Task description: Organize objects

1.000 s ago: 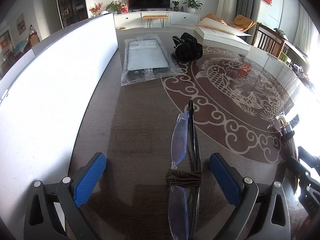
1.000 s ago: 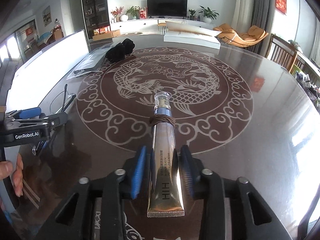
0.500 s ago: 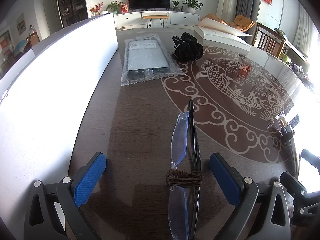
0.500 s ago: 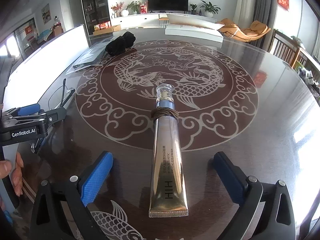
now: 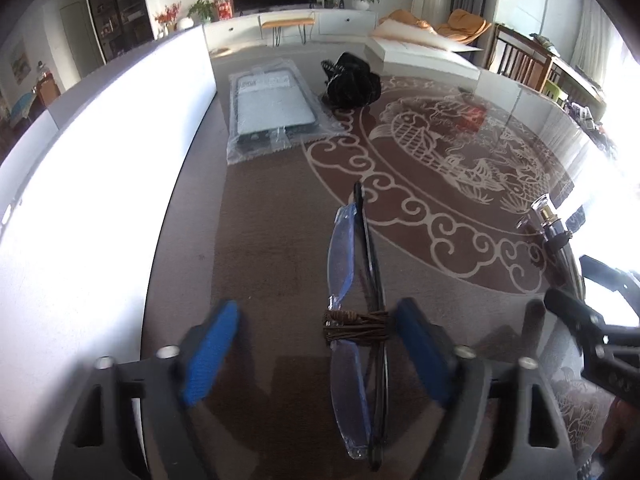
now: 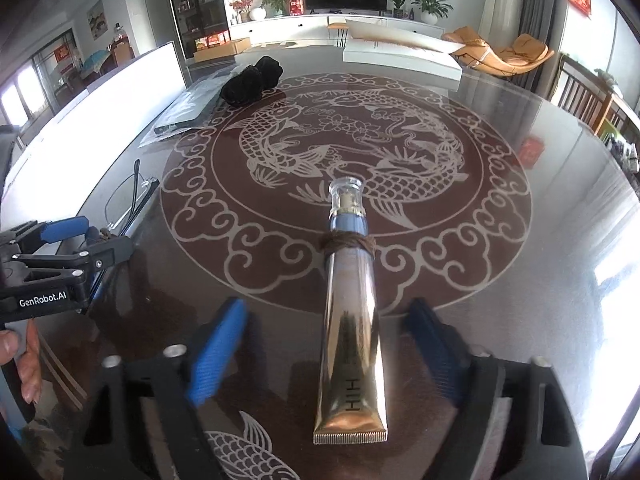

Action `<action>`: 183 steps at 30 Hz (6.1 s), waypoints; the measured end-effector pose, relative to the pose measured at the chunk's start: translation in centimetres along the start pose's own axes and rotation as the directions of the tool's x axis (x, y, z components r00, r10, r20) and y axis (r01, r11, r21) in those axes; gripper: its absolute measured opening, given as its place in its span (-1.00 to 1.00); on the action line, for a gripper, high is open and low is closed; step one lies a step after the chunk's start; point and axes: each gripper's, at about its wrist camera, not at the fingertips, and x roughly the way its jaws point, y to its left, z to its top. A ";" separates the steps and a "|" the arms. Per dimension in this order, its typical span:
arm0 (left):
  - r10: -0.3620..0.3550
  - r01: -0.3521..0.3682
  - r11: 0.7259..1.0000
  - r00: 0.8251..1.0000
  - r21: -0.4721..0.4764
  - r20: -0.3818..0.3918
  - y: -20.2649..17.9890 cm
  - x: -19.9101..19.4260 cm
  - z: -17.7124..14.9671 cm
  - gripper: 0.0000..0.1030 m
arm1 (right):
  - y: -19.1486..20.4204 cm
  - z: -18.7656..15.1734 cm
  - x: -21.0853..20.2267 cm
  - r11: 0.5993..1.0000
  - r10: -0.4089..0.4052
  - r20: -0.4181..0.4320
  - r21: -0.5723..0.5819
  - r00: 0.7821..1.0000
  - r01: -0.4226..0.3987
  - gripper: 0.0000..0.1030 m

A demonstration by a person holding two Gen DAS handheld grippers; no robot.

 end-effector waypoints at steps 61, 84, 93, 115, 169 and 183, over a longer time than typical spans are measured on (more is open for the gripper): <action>-0.003 0.002 1.000 0.996 0.004 0.090 -2.7 -5.3 -2.5 0.98 | -2.7 1.0 1.5 1.000 -0.012 0.033 0.014 0.999 0.011 1.00; 0.034 -0.033 0.997 0.999 -0.063 0.026 -0.4 2.5 0.9 1.00 | -2.8 0.9 1.3 1.000 -0.012 0.033 0.012 0.999 0.012 1.00; 0.036 -0.034 0.997 0.999 -0.064 0.028 -0.5 2.4 0.8 1.00 | -2.7 0.8 1.1 1.000 -0.013 0.032 0.011 0.999 0.013 1.00; 0.035 -0.033 0.997 0.999 -0.063 0.029 -0.5 2.2 0.7 1.00 | 7.6 24.3 14.2 0.977 0.215 -0.056 0.010 0.975 -0.215 -0.26; 0.072 -0.065 0.990 0.996 -0.126 0.055 -0.6 8.3 9.0 0.44 | -7.0 3.8 3.4 0.999 0.029 0.046 0.014 0.998 -0.030 0.96; -0.096 0.132 0.981 0.968 -0.144 0.232 -2.9 -5.2 -2.1 0.44 | -8.3 3.0 -2.0 0.971 0.181 0.125 0.134 0.975 -0.198 -0.36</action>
